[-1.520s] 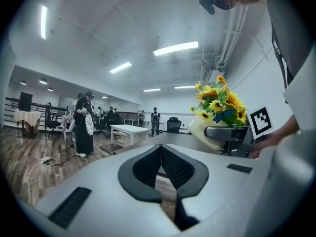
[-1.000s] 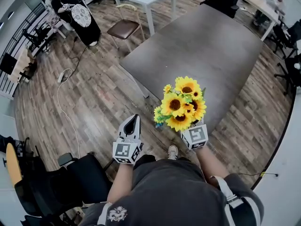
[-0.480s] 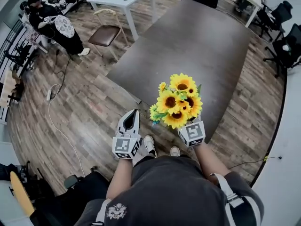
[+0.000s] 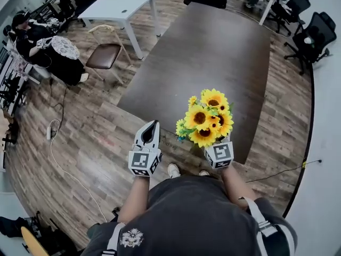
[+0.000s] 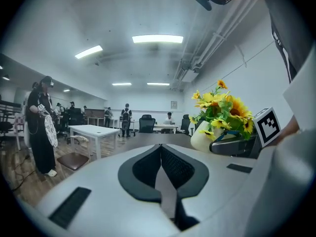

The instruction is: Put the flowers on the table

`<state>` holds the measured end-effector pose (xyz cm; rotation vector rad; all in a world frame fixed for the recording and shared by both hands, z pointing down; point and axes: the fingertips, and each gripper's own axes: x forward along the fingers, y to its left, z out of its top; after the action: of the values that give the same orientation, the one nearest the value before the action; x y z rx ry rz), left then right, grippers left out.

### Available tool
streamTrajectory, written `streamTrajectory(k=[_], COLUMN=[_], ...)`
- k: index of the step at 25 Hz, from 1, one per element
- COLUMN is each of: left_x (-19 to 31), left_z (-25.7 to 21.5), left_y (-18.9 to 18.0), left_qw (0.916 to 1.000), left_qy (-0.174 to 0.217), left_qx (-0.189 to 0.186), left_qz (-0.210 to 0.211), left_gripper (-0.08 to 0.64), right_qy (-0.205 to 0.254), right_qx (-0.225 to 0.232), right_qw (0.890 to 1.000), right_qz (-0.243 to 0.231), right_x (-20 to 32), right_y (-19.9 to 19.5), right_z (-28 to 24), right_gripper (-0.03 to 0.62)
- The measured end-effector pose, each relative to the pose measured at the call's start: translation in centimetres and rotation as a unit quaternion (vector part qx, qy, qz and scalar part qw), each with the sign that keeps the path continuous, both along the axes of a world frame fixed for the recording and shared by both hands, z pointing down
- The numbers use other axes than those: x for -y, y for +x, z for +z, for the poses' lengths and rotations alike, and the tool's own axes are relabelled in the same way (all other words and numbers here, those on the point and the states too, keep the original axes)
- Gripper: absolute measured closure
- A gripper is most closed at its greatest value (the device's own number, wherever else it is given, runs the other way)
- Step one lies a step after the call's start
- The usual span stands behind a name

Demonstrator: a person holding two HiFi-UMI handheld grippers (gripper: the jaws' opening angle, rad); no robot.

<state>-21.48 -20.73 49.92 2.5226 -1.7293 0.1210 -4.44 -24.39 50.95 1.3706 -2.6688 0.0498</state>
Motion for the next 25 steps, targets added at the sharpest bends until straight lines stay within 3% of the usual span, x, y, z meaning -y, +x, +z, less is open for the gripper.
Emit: streamTrajectory(k=[6, 13, 25], left_x=[2.2, 4.1, 8.4], left_z=[1.1, 0.5, 3.7], left_y=[0.0, 3.4, 6.9], left_qw=[0.9984, 0.9930, 0.9919], left_qy=[-0.006, 0.011, -0.041], left_qx=[-0.001, 0.000, -0.011], left_qz=[0.055, 0.118, 0.120], left_gripper=[0.554, 0.554, 0.554], right_qy=[-0.013, -0.027, -0.062], right_qx=[-0.018, -0.035, -0.052], right_qw=[0.998, 0.994, 0.991], right_qz=[0.057, 0.104, 0.106], right_x=[0.7, 1.0, 5.7], right_y=[0.6, 3.2, 6.7], right_z=[1.8, 3.1, 6.7], right_gripper=[0.058, 0.058, 0.058])
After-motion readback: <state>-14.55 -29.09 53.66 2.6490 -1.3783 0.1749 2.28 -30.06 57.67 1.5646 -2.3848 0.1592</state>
